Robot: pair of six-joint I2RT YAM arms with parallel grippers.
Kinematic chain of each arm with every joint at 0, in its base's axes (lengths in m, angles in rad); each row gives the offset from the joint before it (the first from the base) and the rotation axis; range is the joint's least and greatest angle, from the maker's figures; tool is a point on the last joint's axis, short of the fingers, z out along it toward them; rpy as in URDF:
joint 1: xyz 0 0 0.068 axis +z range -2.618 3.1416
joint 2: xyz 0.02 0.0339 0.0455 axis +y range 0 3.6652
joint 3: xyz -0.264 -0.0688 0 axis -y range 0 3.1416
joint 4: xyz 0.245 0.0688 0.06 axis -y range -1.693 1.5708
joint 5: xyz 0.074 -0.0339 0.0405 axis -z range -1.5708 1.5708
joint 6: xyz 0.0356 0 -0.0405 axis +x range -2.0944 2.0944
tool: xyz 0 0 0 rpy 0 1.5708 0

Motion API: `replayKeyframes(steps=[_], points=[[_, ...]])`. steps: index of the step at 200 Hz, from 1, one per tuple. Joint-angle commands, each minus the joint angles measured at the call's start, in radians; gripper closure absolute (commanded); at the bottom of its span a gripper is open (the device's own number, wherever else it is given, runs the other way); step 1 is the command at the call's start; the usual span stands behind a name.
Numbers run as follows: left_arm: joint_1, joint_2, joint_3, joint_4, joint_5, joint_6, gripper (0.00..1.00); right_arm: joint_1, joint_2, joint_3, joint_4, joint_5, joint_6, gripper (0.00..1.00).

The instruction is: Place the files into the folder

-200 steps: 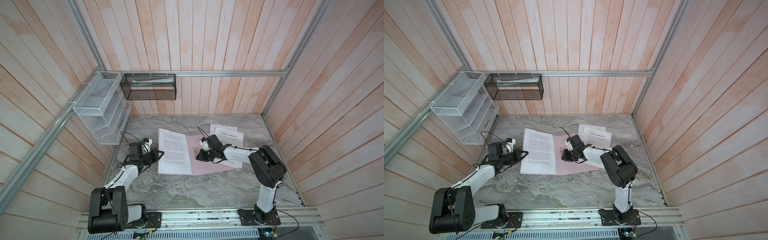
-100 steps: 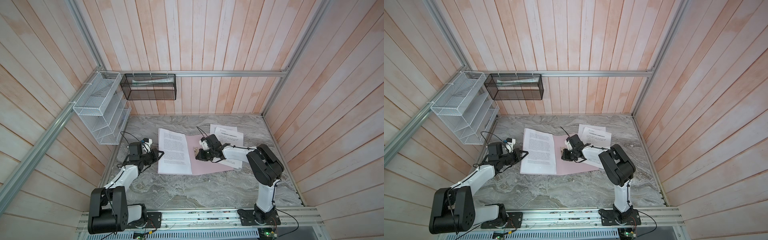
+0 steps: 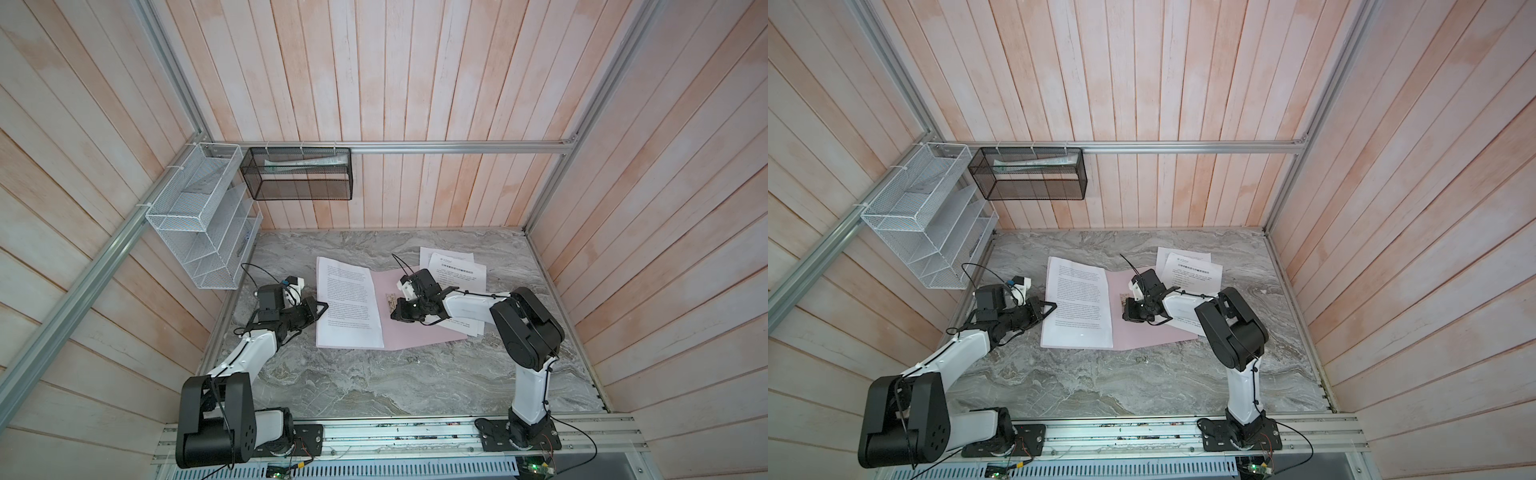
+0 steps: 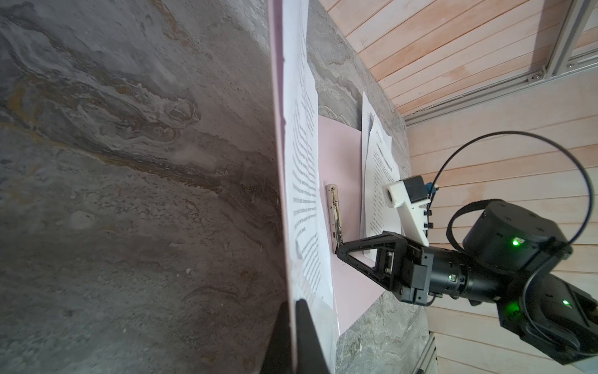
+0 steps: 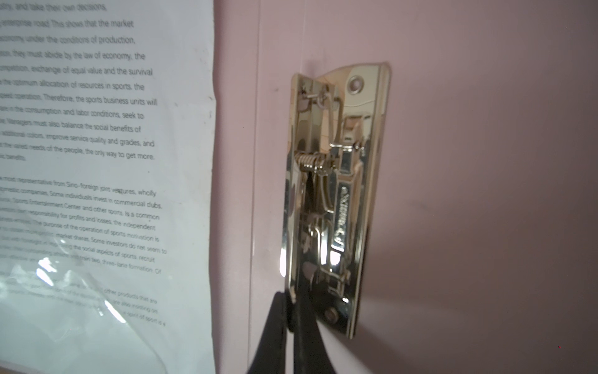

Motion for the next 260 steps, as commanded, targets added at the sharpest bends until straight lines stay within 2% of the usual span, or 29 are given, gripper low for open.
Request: replayKeyframes(steps=[1,104,172,205,260], points=[[0.003,-0.009,-0.008,0.009,-0.008,0.012,1.00,-0.015,-0.010,-0.015,-0.002,-0.002,0.004,0.94],[0.004,-0.006,-0.008,0.007,-0.007,0.012,1.00,-0.048,-0.004,-0.071,0.113,-0.117,0.074,0.90],[0.004,-0.006,-0.007,0.010,-0.004,0.011,1.00,-0.054,-0.006,-0.082,0.122,-0.125,0.081,1.00],[0.004,-0.010,-0.005,0.007,-0.004,0.016,1.00,-0.061,-0.009,-0.082,0.069,-0.072,0.057,1.00],[0.004,-0.006,-0.004,0.008,0.004,0.019,1.00,-0.070,0.007,-0.084,-0.064,0.124,-0.005,1.00]])
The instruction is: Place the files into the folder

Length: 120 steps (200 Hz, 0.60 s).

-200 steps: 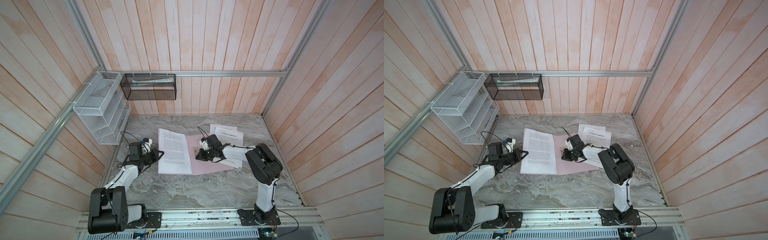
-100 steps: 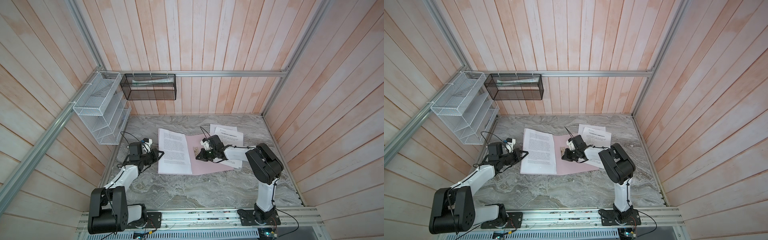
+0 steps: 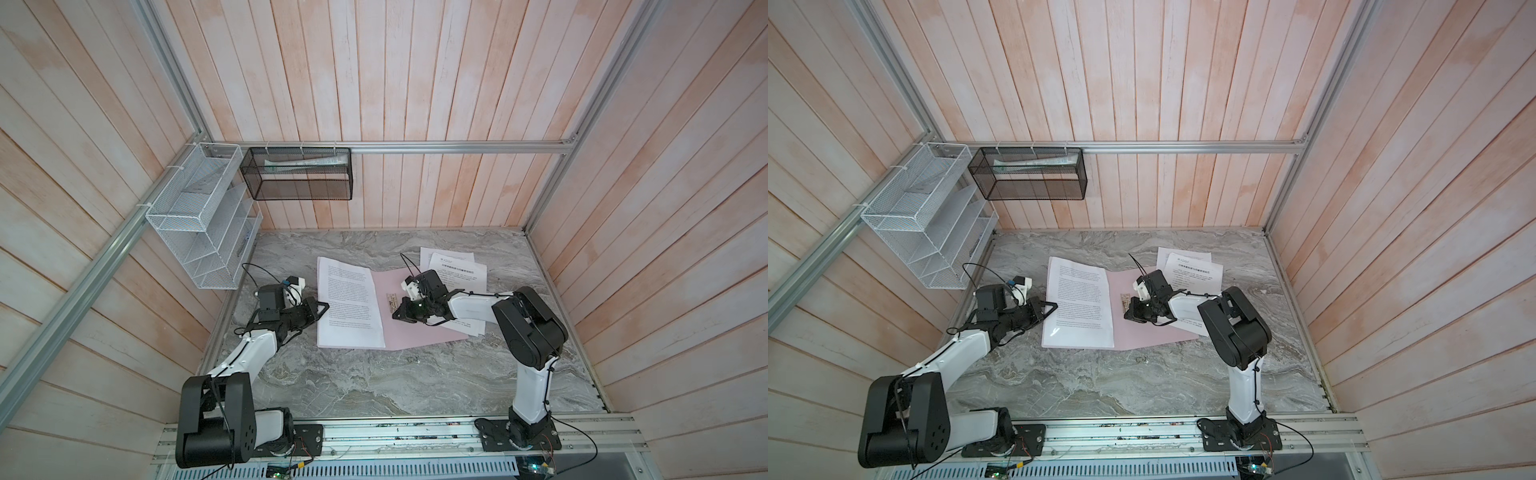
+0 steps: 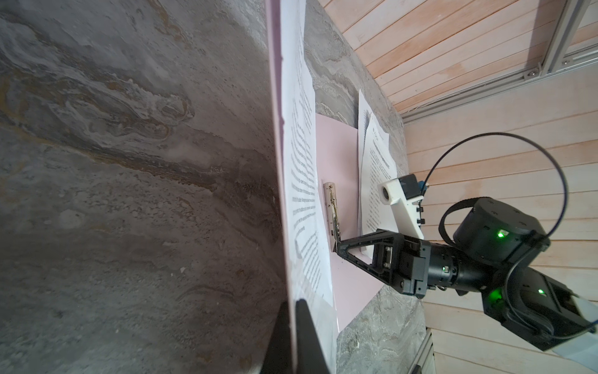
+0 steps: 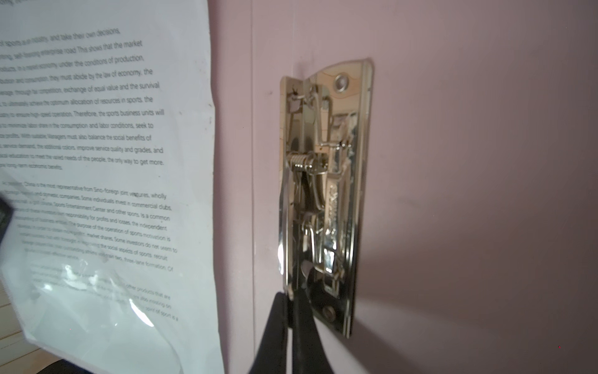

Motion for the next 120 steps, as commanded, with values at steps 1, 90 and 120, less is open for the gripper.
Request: replayKeyframes(steps=[1,90,120], points=[[0.008,-0.007,-0.004,0.008,-0.009,0.019,1.00,-0.024,0.015,-0.022,-0.150,0.202,-0.047,1.00],[0.007,-0.006,-0.003,0.006,-0.003,0.020,1.00,-0.058,0.008,-0.101,0.051,-0.036,0.019,1.00],[0.007,-0.010,-0.004,0.006,-0.003,0.020,1.00,-0.053,-0.022,-0.086,0.137,-0.185,0.096,1.00]])
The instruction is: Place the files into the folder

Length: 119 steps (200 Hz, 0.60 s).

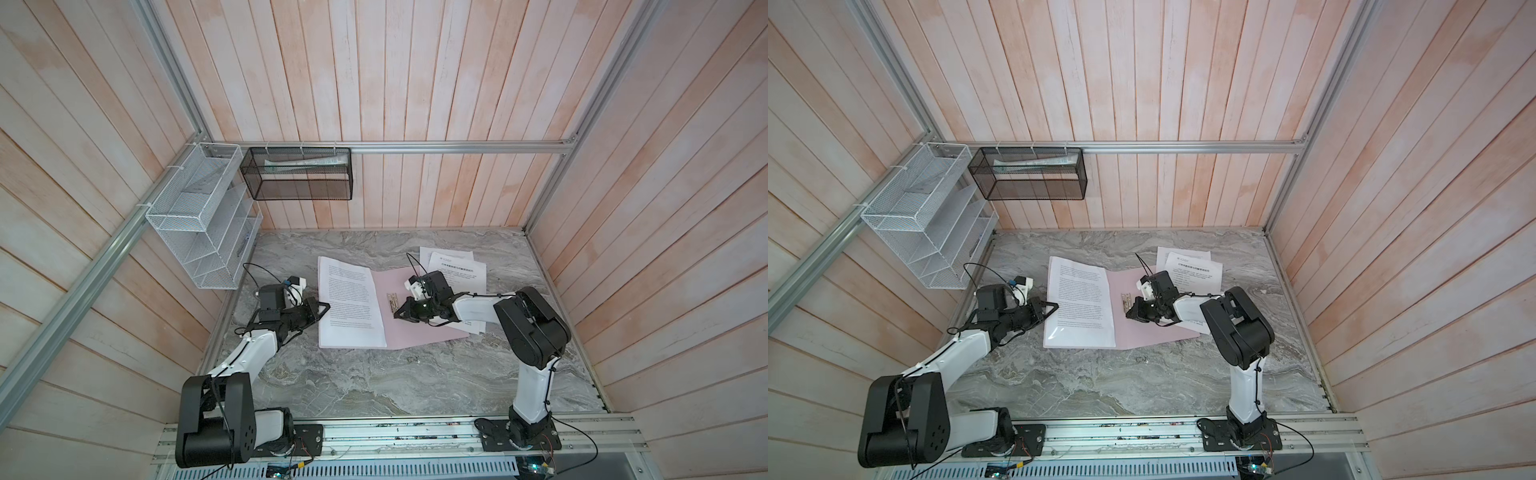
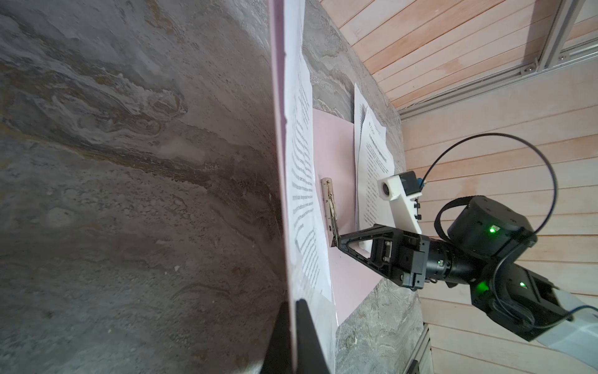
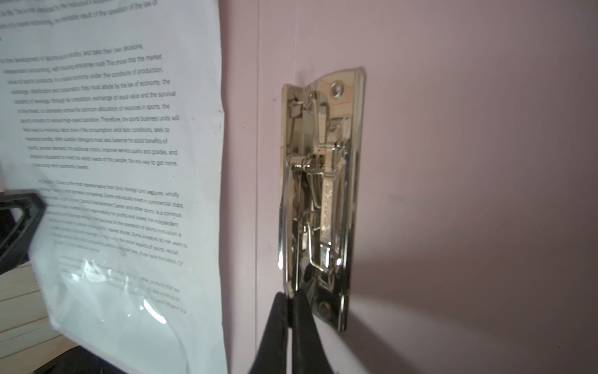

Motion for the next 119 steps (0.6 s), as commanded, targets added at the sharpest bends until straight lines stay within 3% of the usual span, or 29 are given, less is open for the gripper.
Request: replayKeyframes(steps=[1,66,92,119], points=[[0.010,-0.010,-0.004,0.007,-0.008,0.019,1.00,-0.012,-0.017,-0.018,0.001,-0.075,0.064,1.00],[0.010,-0.008,-0.004,0.007,-0.011,0.020,1.00,-0.012,-0.063,0.018,0.044,-0.183,0.136,1.00],[0.009,-0.003,0.001,0.007,-0.006,0.022,1.00,-0.017,-0.064,0.033,0.078,-0.236,0.153,0.77],[0.008,-0.005,0.002,0.007,-0.006,0.024,1.00,-0.033,-0.088,0.023,0.130,-0.261,0.186,0.71]])
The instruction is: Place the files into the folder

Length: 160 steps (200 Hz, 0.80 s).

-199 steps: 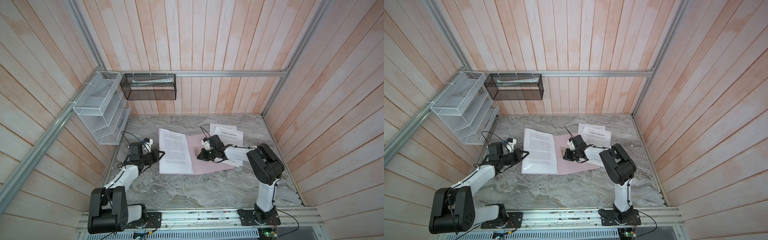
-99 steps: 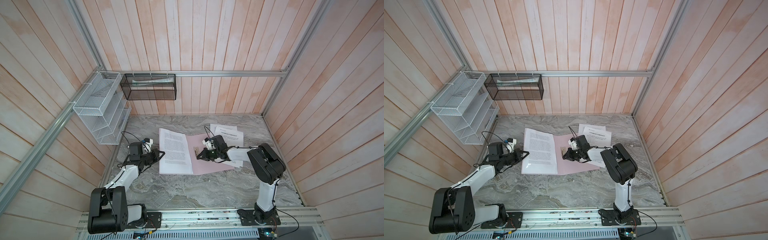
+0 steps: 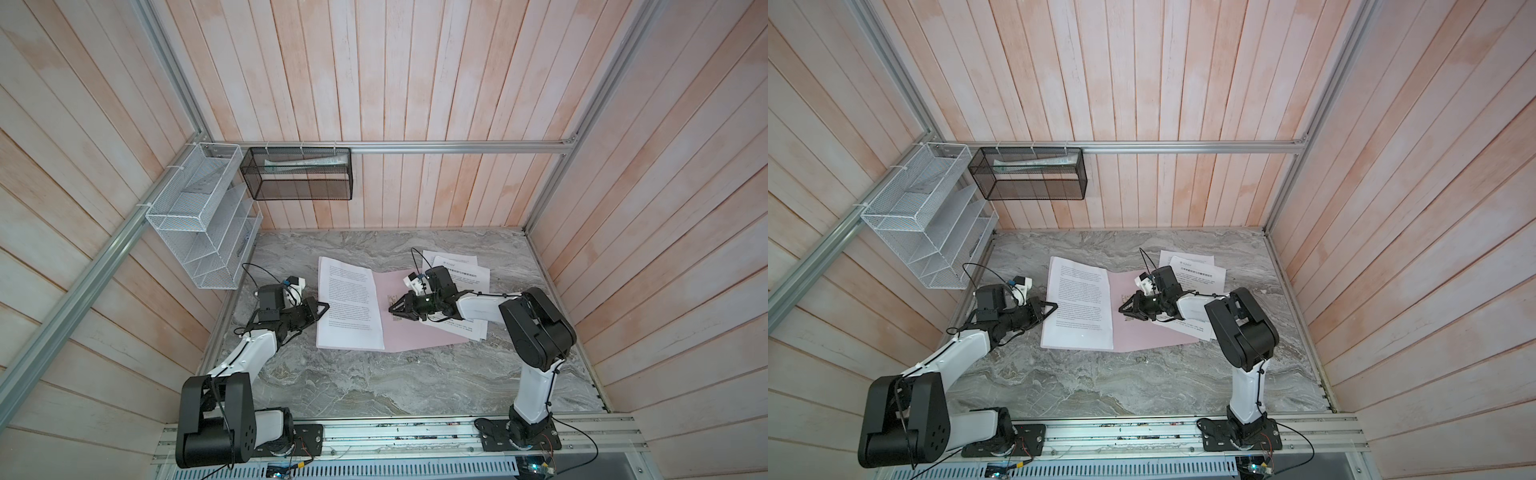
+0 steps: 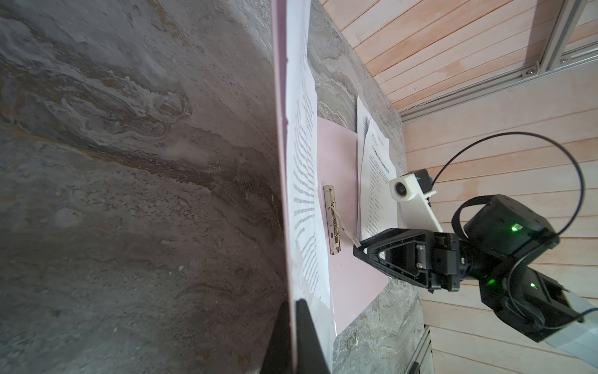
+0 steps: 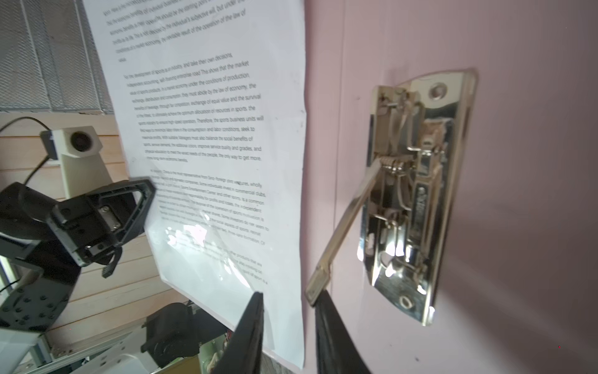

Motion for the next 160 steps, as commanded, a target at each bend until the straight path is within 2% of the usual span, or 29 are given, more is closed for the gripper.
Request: replayKeyframes(steps=[1,28,66,112,160], points=[[0.004,-0.005,0.001,0.010,-0.006,0.023,1.00,-0.015,-0.049,0.017,0.064,-0.064,0.026,0.71],[0.004,-0.009,-0.001,0.011,-0.002,0.021,1.00,-0.046,-0.080,-0.027,0.060,-0.063,0.027,0.72],[0.004,-0.013,0.002,0.012,0.000,0.023,1.00,-0.084,-0.120,-0.135,0.077,-0.045,0.033,1.00],[0.002,-0.002,0.005,0.006,-0.002,0.025,1.00,-0.084,-0.076,-0.160,0.040,-0.026,-0.029,1.00],[0.000,0.003,0.005,0.002,-0.009,0.028,1.00,-0.069,0.031,-0.069,-0.008,-0.044,-0.065,1.00]])
